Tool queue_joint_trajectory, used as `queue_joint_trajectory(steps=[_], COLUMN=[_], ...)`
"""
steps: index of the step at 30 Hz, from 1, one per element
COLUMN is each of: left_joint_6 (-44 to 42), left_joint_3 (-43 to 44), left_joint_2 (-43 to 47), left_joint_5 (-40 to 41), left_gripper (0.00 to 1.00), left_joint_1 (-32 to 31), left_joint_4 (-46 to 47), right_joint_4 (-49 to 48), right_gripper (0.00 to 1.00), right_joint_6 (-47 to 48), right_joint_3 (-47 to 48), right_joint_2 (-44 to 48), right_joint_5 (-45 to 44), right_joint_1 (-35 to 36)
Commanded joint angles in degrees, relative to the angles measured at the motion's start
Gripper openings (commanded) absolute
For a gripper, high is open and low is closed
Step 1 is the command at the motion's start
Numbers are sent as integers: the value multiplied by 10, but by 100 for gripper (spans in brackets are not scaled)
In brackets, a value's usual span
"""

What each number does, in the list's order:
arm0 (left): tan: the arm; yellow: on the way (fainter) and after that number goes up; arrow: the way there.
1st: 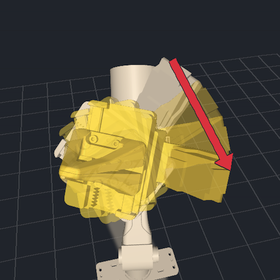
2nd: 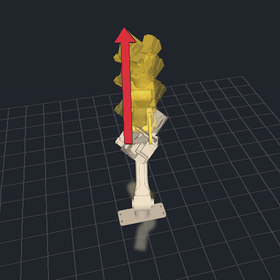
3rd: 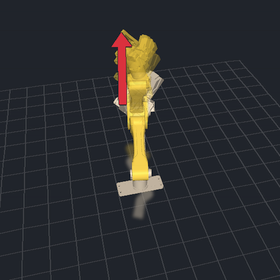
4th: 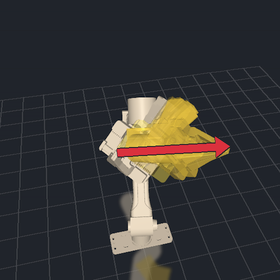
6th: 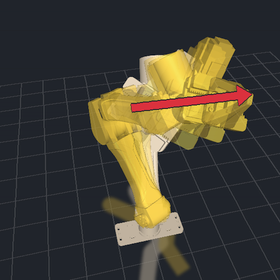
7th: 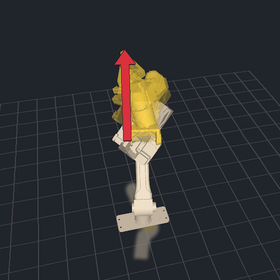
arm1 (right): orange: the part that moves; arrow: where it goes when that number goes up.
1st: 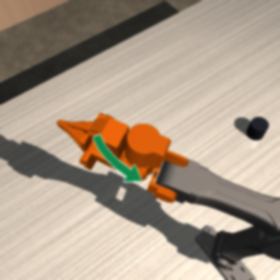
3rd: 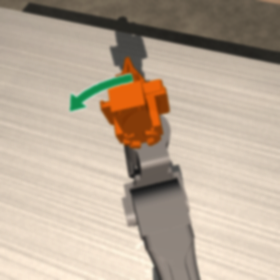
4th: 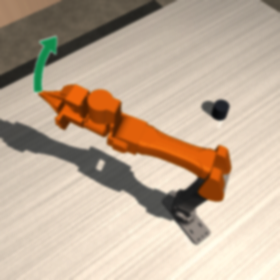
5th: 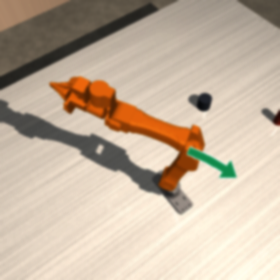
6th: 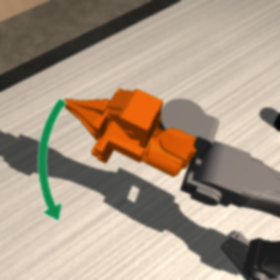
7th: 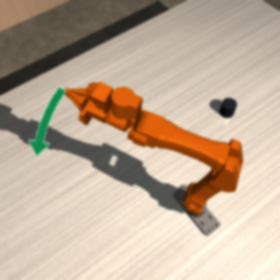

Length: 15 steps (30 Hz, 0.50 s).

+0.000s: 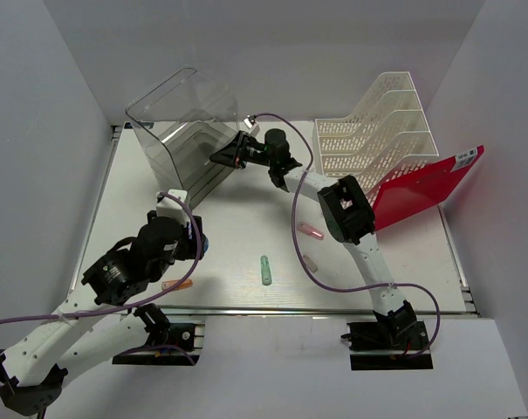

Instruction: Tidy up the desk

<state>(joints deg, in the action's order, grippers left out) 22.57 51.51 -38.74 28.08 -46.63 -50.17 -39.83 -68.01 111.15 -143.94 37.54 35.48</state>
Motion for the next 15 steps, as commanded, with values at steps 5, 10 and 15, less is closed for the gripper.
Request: queue_joint_trajectory(steps=[5,10,15], left_joint_6=[3,6,13], left_joint_3=[25,24,11], left_joint_2=[10,15,16], left_joint_5=[8,5,8], left_gripper=[0,0,0], left_joint_1=[-1,-1,-1], left_joint_4=[28,35,63], right_joint_4=[-144,-160,-167], right_gripper=[11,7,7], right_joint_6=[-24,-20,-9], right_joint_3=[-26,-41,-76], right_joint_2=[9,23,59], right_joint_5=[-4,5,17], right_joint_1=[-2,-8,-13])
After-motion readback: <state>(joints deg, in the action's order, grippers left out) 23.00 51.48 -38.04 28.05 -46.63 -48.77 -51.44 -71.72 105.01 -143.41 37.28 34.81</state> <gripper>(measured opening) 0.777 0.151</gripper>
